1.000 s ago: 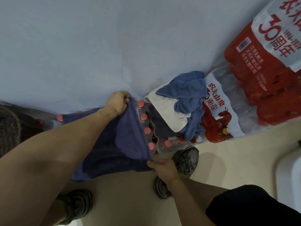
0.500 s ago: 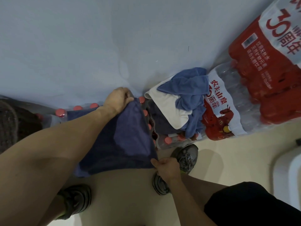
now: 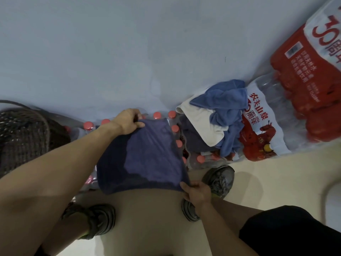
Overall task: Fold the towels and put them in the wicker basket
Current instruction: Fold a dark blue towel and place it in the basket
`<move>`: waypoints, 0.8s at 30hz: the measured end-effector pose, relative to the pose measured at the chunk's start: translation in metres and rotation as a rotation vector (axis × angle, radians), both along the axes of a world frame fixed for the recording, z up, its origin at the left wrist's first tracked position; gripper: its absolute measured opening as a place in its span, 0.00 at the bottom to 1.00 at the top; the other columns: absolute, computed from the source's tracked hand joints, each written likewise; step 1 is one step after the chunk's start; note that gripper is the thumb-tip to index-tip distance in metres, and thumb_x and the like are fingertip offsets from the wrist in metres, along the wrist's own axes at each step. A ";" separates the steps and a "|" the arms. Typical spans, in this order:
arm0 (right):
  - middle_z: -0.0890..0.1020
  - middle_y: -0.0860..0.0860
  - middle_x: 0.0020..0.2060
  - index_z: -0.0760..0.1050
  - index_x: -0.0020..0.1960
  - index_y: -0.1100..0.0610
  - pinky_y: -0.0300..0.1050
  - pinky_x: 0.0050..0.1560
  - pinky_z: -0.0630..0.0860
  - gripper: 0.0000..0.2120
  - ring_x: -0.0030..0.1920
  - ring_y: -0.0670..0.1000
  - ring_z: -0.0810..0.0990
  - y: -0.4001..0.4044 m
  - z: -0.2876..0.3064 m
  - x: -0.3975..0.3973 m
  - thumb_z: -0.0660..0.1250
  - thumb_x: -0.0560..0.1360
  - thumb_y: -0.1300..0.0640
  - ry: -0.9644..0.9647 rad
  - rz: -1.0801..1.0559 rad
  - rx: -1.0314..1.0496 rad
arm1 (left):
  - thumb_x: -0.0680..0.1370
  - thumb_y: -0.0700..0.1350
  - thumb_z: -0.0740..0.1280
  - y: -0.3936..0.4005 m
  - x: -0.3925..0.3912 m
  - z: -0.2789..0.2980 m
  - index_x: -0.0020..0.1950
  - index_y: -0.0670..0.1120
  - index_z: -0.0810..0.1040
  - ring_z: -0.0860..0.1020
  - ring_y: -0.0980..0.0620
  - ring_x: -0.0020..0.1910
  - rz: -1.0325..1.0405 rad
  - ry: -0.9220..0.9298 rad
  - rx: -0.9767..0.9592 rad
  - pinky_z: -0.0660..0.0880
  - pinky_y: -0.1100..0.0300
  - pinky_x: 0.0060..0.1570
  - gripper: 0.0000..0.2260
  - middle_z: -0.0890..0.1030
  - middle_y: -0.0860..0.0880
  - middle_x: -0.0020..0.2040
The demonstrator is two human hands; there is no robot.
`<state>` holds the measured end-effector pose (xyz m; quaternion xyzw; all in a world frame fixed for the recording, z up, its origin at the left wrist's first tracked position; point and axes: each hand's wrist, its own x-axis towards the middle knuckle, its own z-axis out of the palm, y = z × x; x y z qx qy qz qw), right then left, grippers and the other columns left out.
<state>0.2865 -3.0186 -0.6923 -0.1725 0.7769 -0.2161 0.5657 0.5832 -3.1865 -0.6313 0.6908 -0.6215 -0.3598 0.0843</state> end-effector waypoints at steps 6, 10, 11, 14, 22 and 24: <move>0.80 0.56 0.39 0.78 0.51 0.62 0.43 0.35 0.73 0.08 0.35 0.53 0.76 -0.006 0.000 0.003 0.72 0.73 0.68 -0.019 0.165 0.122 | 0.78 0.43 0.70 -0.006 -0.003 0.006 0.49 0.44 0.77 0.78 0.49 0.45 0.070 0.133 -0.006 0.72 0.60 0.49 0.04 0.81 0.47 0.45; 0.75 0.55 0.46 0.75 0.47 0.59 0.42 0.42 0.68 0.05 0.45 0.55 0.74 -0.029 0.028 0.022 0.70 0.73 0.60 0.582 0.534 -0.180 | 0.80 0.41 0.66 -0.003 0.001 0.017 0.51 0.41 0.79 0.79 0.48 0.47 0.030 0.172 -0.046 0.74 0.58 0.54 0.04 0.82 0.45 0.47; 0.71 0.53 0.52 0.73 0.52 0.56 0.43 0.43 0.69 0.11 0.47 0.53 0.73 -0.036 0.040 0.034 0.70 0.71 0.61 0.655 0.473 -0.335 | 0.80 0.40 0.66 -0.001 0.001 0.021 0.51 0.41 0.80 0.79 0.49 0.47 0.011 0.184 -0.063 0.74 0.62 0.52 0.04 0.82 0.45 0.47; 0.66 0.47 0.54 0.70 0.54 0.54 0.40 0.47 0.70 0.16 0.49 0.45 0.71 -0.069 0.078 0.071 0.69 0.69 0.64 0.497 0.519 -0.797 | 0.80 0.35 0.64 0.004 0.000 0.030 0.53 0.40 0.82 0.78 0.54 0.45 -0.040 0.218 -0.112 0.69 0.78 0.44 0.07 0.82 0.48 0.47; 0.78 0.52 0.49 0.75 0.56 0.58 0.44 0.48 0.69 0.16 0.50 0.54 0.75 -0.189 0.107 0.137 0.73 0.70 0.56 0.358 1.349 -0.759 | 0.76 0.33 0.68 0.018 -0.003 0.040 0.54 0.40 0.77 0.81 0.46 0.45 0.001 0.377 -0.161 0.78 0.55 0.54 0.08 0.82 0.43 0.44; 0.78 0.49 0.43 0.76 0.50 0.57 0.42 0.40 0.63 0.14 0.44 0.53 0.76 -0.204 0.097 0.137 0.75 0.72 0.50 0.383 1.441 -0.673 | 0.75 0.37 0.71 0.021 0.008 0.038 0.55 0.43 0.75 0.81 0.46 0.43 0.021 0.336 -0.166 0.77 0.60 0.49 0.11 0.82 0.46 0.42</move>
